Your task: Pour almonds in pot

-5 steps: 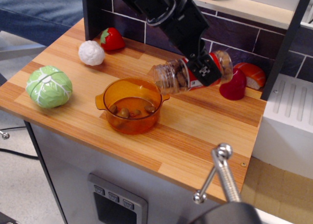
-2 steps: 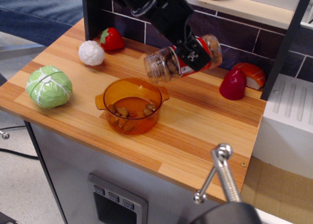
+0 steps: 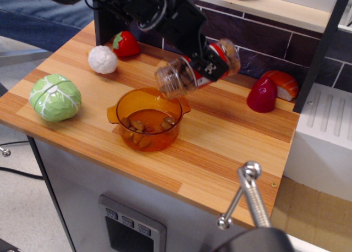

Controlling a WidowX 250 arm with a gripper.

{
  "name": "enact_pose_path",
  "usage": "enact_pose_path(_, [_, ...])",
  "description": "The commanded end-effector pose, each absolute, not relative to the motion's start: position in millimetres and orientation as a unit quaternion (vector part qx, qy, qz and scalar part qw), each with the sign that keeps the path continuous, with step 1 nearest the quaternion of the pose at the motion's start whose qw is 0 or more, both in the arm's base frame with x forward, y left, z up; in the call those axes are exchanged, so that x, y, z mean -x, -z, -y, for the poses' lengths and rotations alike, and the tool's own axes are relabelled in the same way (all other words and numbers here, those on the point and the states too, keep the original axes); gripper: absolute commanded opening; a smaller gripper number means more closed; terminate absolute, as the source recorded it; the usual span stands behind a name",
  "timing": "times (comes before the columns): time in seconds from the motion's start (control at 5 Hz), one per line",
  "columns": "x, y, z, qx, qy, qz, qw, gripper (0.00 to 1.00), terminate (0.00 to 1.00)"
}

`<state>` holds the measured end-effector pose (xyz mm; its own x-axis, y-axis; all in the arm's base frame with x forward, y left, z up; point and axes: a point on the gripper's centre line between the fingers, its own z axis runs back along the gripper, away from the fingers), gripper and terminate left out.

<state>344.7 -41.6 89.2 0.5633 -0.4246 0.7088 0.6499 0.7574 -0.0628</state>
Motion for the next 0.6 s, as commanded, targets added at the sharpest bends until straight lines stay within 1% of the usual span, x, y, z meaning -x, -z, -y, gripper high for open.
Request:
enact_pose_path(0.0, [-348.2,-104.9,45.9,0.137,0.312,0.370,0.864,0.00,0.00])
enact_pose_path(0.2, [-348.5,-101.5,45.7,0.103,0.293,0.386,0.868,0.00,0.00])
enact_pose_path(0.4, [-352.8,-101.2,41.6,0.084,0.261,0.404,0.873,0.00,1.00])
